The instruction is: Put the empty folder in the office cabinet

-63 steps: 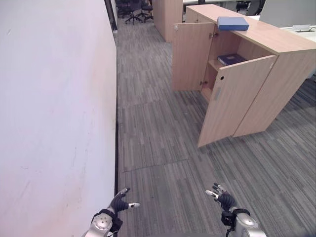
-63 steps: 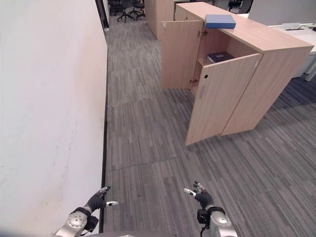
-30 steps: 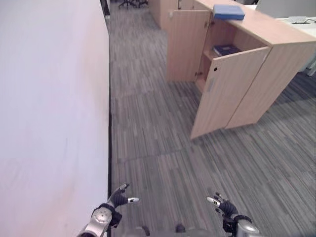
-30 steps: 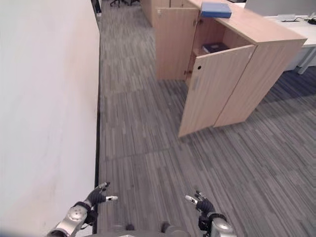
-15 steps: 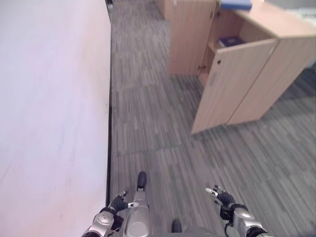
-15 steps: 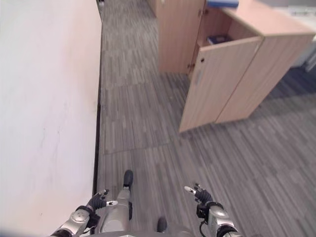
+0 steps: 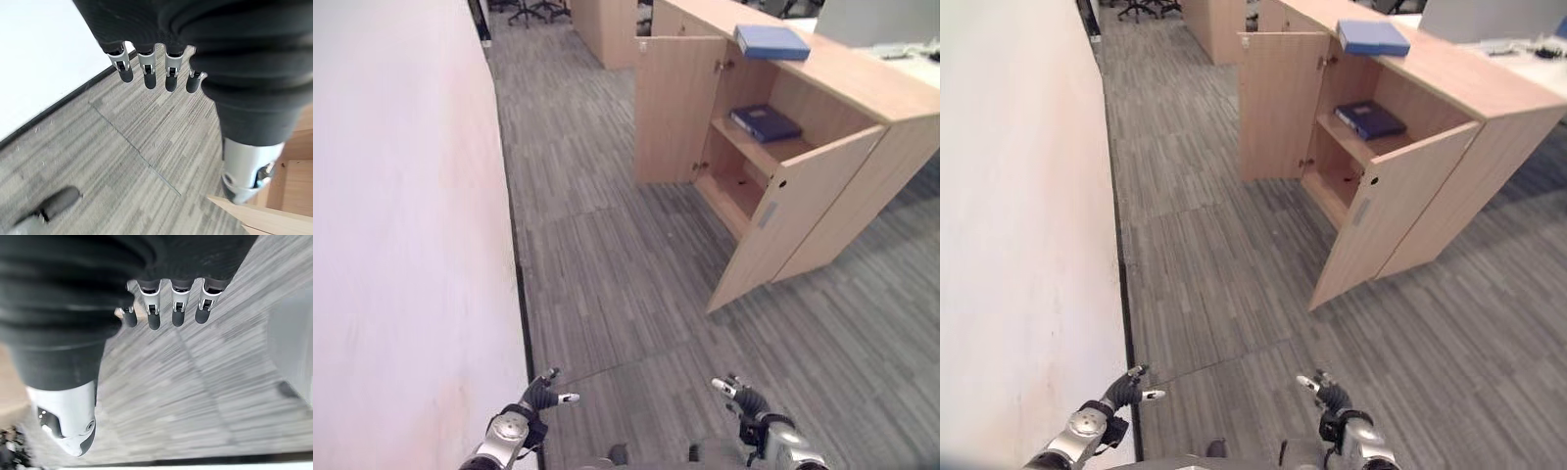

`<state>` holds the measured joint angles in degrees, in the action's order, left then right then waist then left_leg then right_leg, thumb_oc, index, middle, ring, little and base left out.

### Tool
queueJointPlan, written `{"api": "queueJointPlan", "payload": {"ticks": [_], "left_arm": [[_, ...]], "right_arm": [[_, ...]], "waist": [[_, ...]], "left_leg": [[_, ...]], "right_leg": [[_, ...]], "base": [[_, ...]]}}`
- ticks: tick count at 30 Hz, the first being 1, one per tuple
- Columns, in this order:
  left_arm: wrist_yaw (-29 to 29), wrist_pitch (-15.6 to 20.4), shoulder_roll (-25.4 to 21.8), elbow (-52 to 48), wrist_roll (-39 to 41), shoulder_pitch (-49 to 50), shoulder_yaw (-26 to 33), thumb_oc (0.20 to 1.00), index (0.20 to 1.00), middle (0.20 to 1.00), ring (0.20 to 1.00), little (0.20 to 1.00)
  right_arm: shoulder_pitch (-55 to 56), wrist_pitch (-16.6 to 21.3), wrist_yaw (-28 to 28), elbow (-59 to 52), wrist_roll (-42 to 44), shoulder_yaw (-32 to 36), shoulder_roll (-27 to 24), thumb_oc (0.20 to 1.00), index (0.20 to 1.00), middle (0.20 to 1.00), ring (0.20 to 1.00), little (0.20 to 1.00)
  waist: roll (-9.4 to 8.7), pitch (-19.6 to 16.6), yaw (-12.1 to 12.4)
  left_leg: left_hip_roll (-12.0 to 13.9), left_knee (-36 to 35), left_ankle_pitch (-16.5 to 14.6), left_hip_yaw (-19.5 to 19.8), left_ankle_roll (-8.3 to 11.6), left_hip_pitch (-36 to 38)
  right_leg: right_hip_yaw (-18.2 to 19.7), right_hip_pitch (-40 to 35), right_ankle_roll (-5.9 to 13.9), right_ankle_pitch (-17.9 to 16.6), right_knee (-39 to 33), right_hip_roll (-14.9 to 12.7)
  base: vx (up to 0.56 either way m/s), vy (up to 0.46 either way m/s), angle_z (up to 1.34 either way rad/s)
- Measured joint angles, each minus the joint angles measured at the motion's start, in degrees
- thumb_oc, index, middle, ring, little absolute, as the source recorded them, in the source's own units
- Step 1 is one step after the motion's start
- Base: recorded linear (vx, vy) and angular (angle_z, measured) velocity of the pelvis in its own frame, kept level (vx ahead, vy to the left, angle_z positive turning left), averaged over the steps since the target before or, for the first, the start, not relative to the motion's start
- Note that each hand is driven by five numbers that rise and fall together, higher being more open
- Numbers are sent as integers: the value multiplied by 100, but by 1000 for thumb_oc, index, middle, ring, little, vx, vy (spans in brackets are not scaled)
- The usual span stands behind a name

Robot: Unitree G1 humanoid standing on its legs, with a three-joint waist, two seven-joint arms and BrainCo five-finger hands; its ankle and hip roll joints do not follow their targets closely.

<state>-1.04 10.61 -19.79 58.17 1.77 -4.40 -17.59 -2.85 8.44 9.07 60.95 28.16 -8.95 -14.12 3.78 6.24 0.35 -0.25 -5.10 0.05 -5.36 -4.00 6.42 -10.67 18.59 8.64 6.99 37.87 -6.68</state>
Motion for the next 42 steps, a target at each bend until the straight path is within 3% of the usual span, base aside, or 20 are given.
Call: {"api": "queueJointPlan", "payload": {"ticks": [5,8,10,11,12,13,15,17,19,21,23,25,26,30,34,35,36,37,39,42], "left_arm": [[2,-100,-82,41,-1,121,205,1000,1000,1000,1000,1000],[-17,-96,40,7,-7,262,175,1000,1000,1000,1000,1000],[-25,-91,137,-26,-14,282,119,1000,1000,1000,1000,1000],[-78,-91,211,-29,-56,283,65,1000,1000,1000,1000,1000],[-103,-90,306,-36,-57,283,34,1000,1000,1000,1000,1000],[-153,-80,513,-176,-58,217,-65,1000,1000,1000,1000,1000],[-191,-43,573,-339,-51,116,-44,1000,1000,1000,1000,1000],[-162,-49,477,-351,-47,56,-35,1000,1000,1000,1000,1000],[-159,-42,365,-248,-48,52,-57,1000,1000,1000,1000,1000],[-122,-32,313,-250,-40,23,-30,1000,1000,1000,1000,1000],[-83,-13,289,-261,-38,50,-35,1000,1000,1000,1000,1000],[-67,-17,305,-128,-38,70,-38,1000,1000,1000,1000,1000],[-65,-10,310,-51,-37,76,-37,1000,1000,1000,1000,1000],[-17,47,380,60,20,58,-54,1000,1000,1000,1000,1000],[43,98,446,83,23,62,-79,1000,1000,1000,1000,1000],[57,105,525,55,29,110,-70,1000,1000,1000,1000,1000],[79,109,402,181,30,-67,-112,1000,1000,1000,1000,1000],[110,113,355,284,27,-197,-70,1000,1000,1000,1000,1000],[135,91,355,465,17,-267,-314,1000,1000,1000,1000,1000],[179,98,376,461,21,-241,-527,1000,1000,1000,1000,1000]], "right_arm": [[193,-4,-25,164,1,56,7,1000,1000,1000,1000,1000],[289,-43,-40,523,2,76,-55,1000,1000,1000,1000,1000],[442,-30,-20,589,2,197,-104,1000,1000,1000,1000,1000],[492,-37,-26,693,10,381,-105,1000,1000,1000,1000,1000],[532,-39,-30,719,16,510,-166,1000,1000,1000,1000,1000],[606,-29,-31,690,150,535,-470,1000,1000,1000,1000,1000],[590,-34,-52,680,235,789,-581,1000,1000,1000,1000,1000],[297,-32,-89,717,237,778,-558,1000,1000,1000,1000,1000],[171,-26,-112,716,251,661,-468,1000,1000,1000,1000,1000],[137,0,-125,653,302,635,-499,1000,1000,1000,1000,1000],[65,-17,-149,672,445,629,-540,1000,1000,1000,1000,1000],[111,-25,-183,729,450,646,-538,1000,1000,1000,1000,1000],[186,-21,-179,729,450,644,-529,1000,1000,1000,1000,1000],[227,-25,-186,898,456,657,-551,1000,1000,1000,1000,1000],[249,-35,-159,896,451,670,-594,1000,1000,1000,1000,1000],[311,-44,-138,901,451,663,-764,1000,1000,1000,1000,1000],[372,-52,-168,907,449,716,-454,1000,1000,1000,1000,1000],[391,-107,-99,897,444,707,-250,1000,1000,1000,1000,1000],[438,-154,-12,924,451,984,51,1000,1000,1000,1000,1000],[460,-122,-46,934,547,1205,90,1000,1000,1000,1000,1000]], "waist": [[-421,8,-180],[-301,-87,-397],[-215,-176,-466],[-182,-219,-571],[-156,-244,-695],[112,-259,-780],[183,-253,-864],[50,-153,-760],[-239,-40,-769],[-344,-54,-751],[-265,-19,-680],[-176,-52,-709],[-168,-41,-673],[-154,0,-575],[-24,2,-448],[290,-47,-495],[-176,-3,-585],[-304,8,-613],[-396,-21,-607],[-231,-79,-636]], "left_leg": [[-261,1,-652,-361,415,603],[-61,2,-1087,-869,759,1223],[77,49,-1216,-970,941,1568],[175,385,-1214,-906,946,1647],[277,770,-1160,-842,1046,1612],[495,1890,-886,-849,1217,1273],[830,4055,-188,-815,1558,199],[867,5496,-37,-668,1593,-604],[1093,5419,-122,-934,1436,-970],[1402,4054,-165,-1025,1377,-1305],[1664,2961,-93,-913,1437,-1253],[1867,976,152,-385,1519,-1054],[1927,0,382,180,1550,-969],[1930,-49,675,1690,1772,-1403],[1946,275,769,1683,1673,-1404],[1940,492,741,1498,1732,-1329],[1469,528,739,1412,1785,-1314],[1228,656,671,1203,1511,-1386],[854,841,396,785,1343,-1364],[579,684,284,96,950,-1064]], "right_leg": [[-1431,237,-57,-410,-3026,-382],[-1955,124,-288,-560,-2878,-337],[-1728,139,-545,-711,-2294,-226],[-1448,67,-905,-933,-2085,-131],[-1410,-96,-1152,-889,-2079,-62],[-1382,-494,-1409,-822,-2429,184],[-1231,-795,-1568,-764,-2748,364],[-716,-1188,-1657,-700,-3015,563],[-462,-1714,-1658,-643,-3254,592],[-23,-1978,-1483,-541,-3402,708],[174,-2031,-1477,-525,-3389,889],[747,-2341,-1344,-442,-3632,1156],[1145,-2493,-1147,-303,-3656,1236],[2218,-2774,-1113,17,-3559,1087],[3065,-2833,-540,461,-3302,458],[3072,-2858,-75,778,-3070,286],[3020,-2813,-7,778,-2918,-277],[3067,-2712,28,498,-2845,-516],[3049,-2668,96,-356,-3002,-915],[3027,-2112,269,-1636,-2805,-1260]], "base": [[493,-136,-27],[435,-128,-40],[323,-87,-38],[188,-89,-14],[219,-249,-17],[324,-338,-15],[342,-277,-39],[254,-74,-120],[344,122,-136],[446,225,-132],[468,261,-119],[448,253,-143],[492,277,-162],[435,319,-144],[296,557,-157],[203,665,-81],[259,829,-38],[162,580,3],[93,411,-41],[-31,496,-92]]}}
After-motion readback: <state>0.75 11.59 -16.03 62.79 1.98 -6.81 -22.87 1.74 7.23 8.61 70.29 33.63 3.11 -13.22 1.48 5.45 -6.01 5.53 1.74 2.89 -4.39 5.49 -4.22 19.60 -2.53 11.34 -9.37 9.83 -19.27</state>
